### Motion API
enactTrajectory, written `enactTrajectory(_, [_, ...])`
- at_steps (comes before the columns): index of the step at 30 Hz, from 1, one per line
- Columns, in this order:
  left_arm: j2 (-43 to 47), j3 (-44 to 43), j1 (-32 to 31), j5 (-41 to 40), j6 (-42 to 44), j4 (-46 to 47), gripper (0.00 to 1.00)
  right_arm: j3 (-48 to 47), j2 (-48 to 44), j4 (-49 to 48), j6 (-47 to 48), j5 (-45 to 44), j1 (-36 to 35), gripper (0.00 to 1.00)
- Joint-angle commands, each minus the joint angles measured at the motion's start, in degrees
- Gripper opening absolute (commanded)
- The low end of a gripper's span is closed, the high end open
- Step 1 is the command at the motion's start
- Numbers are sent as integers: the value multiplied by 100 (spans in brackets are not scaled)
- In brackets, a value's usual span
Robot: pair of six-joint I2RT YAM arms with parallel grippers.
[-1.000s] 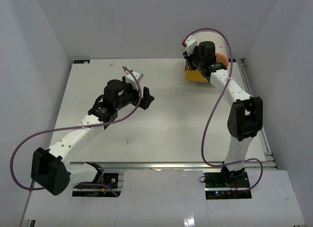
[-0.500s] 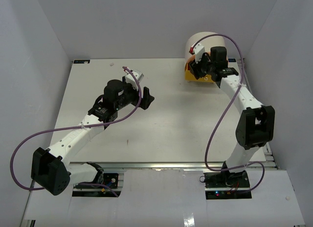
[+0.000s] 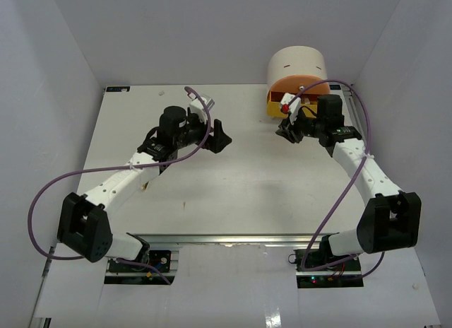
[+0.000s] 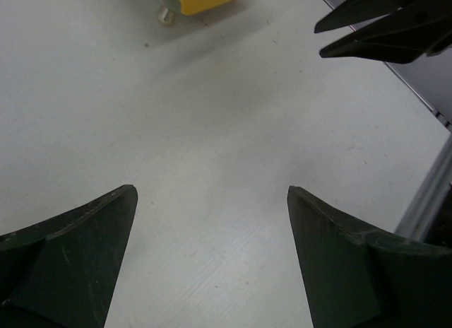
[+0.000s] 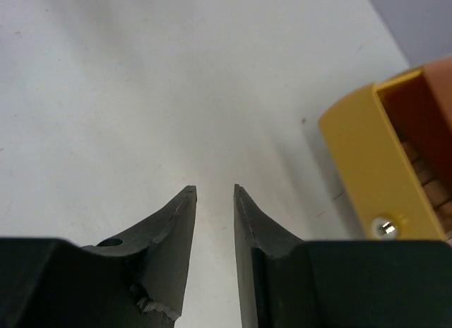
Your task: Organize the makeup
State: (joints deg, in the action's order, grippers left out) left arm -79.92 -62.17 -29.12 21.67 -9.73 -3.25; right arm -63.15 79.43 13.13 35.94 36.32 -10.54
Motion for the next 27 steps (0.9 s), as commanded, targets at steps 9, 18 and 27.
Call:
enactTrajectory(9, [-1342, -1940, 30, 936, -1013, 158, 98, 1261, -485, -2665, -4595, -3502, 437, 8])
enactTrajectory(18, [-626, -1069, 30, 458, -447, -90, 98, 463, 937, -2658, -5177, -3352, 518, 8])
enactTrajectory(27, [861, 844, 96, -555, 250, -185, 98, -976, 1821, -384, -341, 90, 354, 19])
